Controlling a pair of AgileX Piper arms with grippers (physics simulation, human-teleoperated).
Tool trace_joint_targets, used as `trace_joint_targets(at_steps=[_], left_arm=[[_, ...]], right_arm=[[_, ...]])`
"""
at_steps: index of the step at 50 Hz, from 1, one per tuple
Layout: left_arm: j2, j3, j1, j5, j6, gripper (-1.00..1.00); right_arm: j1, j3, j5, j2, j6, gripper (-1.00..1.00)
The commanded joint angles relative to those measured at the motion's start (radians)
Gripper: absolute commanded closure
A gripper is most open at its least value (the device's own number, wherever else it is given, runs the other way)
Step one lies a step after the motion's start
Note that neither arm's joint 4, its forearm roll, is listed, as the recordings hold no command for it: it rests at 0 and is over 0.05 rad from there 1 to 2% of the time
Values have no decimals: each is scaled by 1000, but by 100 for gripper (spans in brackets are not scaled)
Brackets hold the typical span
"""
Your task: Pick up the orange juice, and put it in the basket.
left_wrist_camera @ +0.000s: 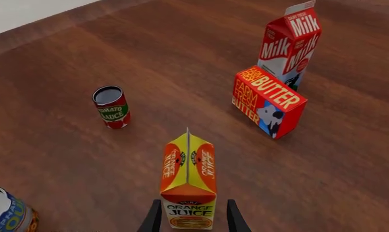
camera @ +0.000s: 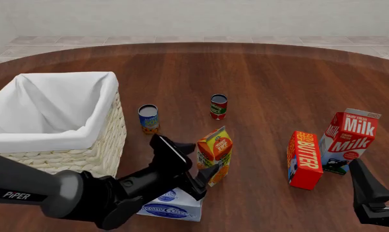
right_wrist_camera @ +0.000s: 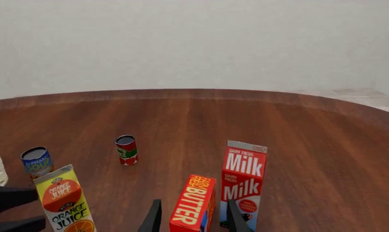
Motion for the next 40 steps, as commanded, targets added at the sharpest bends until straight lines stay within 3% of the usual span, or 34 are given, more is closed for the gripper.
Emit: trace_joint_targets(at_steps=[1,40], left_arm=[[17,-5,3,-3,-23,-100],[24,-2,7,-11,-61,-100]], right_arm=[[2,0,-2,3,-1,-100],[7,0,-8,14,-2,-100]])
